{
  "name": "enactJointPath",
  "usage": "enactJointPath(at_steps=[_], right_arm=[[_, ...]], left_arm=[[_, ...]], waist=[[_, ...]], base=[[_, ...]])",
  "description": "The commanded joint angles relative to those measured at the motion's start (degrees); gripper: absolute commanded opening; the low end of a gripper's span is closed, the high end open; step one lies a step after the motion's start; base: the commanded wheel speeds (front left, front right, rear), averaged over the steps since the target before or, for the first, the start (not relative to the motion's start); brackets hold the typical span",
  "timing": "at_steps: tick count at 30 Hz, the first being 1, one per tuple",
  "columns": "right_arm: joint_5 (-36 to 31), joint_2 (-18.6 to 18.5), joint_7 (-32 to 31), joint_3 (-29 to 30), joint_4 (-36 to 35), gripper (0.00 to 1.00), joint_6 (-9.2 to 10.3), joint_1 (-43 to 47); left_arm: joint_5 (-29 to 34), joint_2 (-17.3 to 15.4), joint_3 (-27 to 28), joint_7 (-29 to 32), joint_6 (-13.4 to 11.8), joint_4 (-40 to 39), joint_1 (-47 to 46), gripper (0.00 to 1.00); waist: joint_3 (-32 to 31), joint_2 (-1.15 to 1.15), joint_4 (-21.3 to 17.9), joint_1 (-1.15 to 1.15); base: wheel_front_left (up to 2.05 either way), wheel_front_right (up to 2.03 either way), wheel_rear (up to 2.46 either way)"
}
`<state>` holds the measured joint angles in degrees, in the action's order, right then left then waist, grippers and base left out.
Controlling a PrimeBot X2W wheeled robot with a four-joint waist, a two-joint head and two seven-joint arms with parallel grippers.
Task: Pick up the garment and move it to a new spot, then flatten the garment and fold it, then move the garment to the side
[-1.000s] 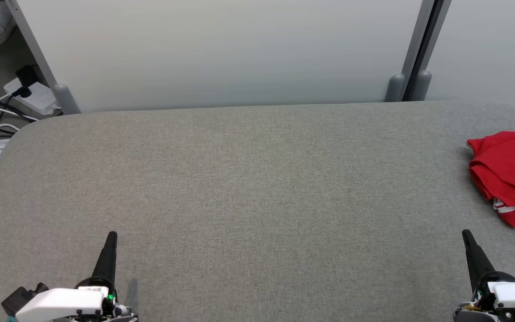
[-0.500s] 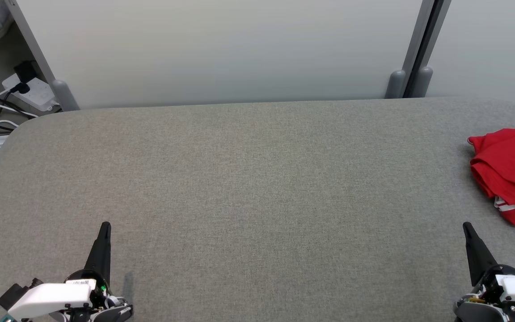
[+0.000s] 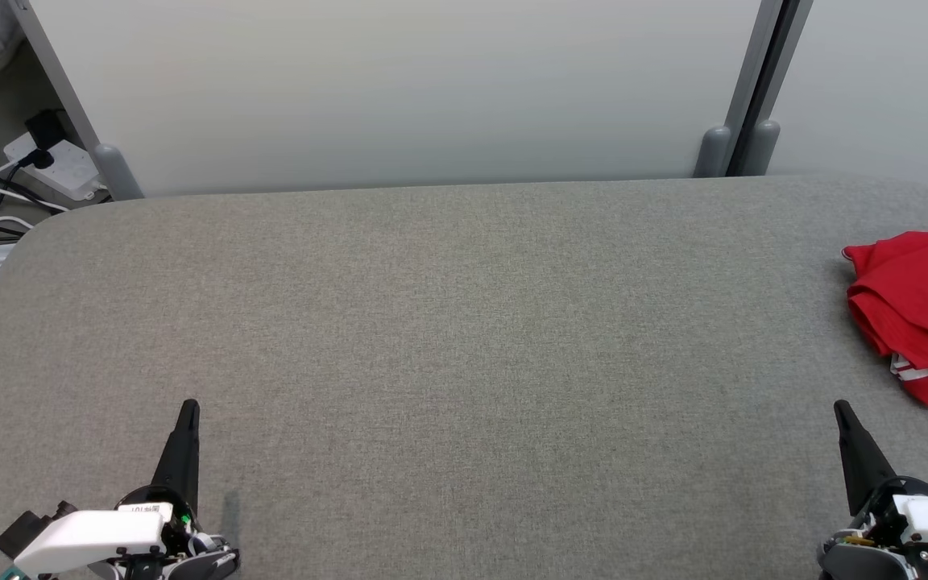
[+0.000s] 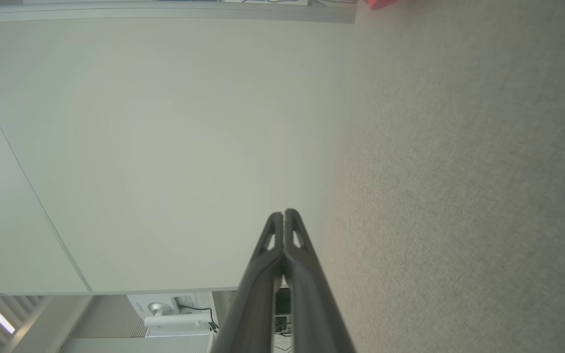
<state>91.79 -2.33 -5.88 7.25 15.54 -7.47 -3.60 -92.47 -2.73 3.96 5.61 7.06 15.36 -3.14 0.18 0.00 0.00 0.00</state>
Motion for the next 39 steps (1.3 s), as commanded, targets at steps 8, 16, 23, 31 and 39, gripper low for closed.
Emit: enactJointPath(at_steps=[8,16,23,31,39], right_arm=[[0.48,-0.67,-0.50,-0.85,-1.52,0.00,-0.02,-2.57],[0.46,-0.66,-0.52,-0.83,-1.52,0.00,-0.02,-2.58],[0.45,-0.65,-0.53,-0.81,-1.52,0.00,-0.02,-2.58],[0.43,-0.63,-0.55,-0.79,-1.52,0.00,-0.02,-2.58],[0.42,-0.62,-0.56,-0.78,-1.52,0.00,-0.02,-2.58]], left_arm=[[-0.16,-0.58,2.00,0.43,0.43,-1.33,-3.00,0.00],[-0.11,-0.53,2.07,0.48,0.43,-1.33,-3.01,0.00],[-0.06,-0.49,2.12,0.53,0.43,-1.33,-3.01,0.00],[-0.01,-0.46,2.18,0.57,0.43,-1.33,-3.02,0.00],[0.03,-0.42,2.23,0.61,0.43,-1.32,-3.02,0.00]], waist=[[0.00,0.00,0.00,0.00],[0.00,0.00,0.00,0.00],[0.00,0.00,0.00,0.00],[0.00,0.00,0.00,0.00],[0.00,0.00,0.00,0.00]], base=[[0.00,0.00,0.00],[0.00,0.00,0.00],[0.00,0.00,0.00],[0.00,0.00,0.00],[0.00,0.00,0.00]])
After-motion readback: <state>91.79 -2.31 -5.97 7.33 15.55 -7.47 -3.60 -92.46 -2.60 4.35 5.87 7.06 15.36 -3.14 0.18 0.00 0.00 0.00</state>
